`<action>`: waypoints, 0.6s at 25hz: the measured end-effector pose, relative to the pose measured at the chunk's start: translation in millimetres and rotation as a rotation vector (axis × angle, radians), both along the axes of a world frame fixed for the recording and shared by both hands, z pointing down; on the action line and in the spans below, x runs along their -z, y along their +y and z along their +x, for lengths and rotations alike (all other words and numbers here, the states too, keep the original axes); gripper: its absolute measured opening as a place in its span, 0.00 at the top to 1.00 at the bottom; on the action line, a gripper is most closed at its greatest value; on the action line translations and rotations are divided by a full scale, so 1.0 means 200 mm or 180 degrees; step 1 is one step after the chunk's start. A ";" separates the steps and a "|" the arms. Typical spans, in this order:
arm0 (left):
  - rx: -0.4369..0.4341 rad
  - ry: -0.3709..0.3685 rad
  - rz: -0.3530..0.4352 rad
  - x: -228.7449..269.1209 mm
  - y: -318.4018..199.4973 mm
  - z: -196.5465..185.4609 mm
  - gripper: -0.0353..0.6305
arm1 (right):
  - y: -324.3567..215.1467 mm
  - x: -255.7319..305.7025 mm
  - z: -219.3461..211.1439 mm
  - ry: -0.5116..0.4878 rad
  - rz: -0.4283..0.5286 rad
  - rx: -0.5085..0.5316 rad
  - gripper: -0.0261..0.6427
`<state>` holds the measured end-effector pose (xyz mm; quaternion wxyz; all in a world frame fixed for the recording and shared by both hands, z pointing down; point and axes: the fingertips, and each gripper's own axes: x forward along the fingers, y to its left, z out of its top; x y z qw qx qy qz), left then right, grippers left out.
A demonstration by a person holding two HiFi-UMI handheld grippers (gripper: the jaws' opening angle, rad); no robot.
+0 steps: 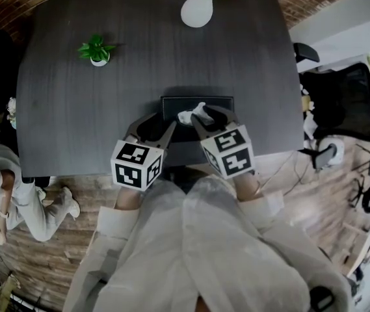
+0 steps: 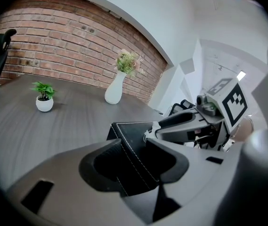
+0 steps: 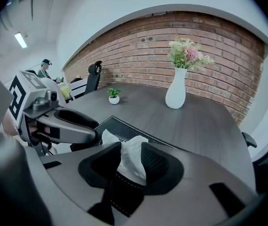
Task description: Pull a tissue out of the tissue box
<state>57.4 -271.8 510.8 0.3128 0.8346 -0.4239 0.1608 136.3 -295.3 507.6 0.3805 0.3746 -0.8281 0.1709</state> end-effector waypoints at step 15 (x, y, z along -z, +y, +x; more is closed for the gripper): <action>-0.0103 -0.0017 -0.0046 -0.01 0.00 0.00 0.72 | 0.00 0.01 -0.01 0.0077 0.0029 0.0072 0.93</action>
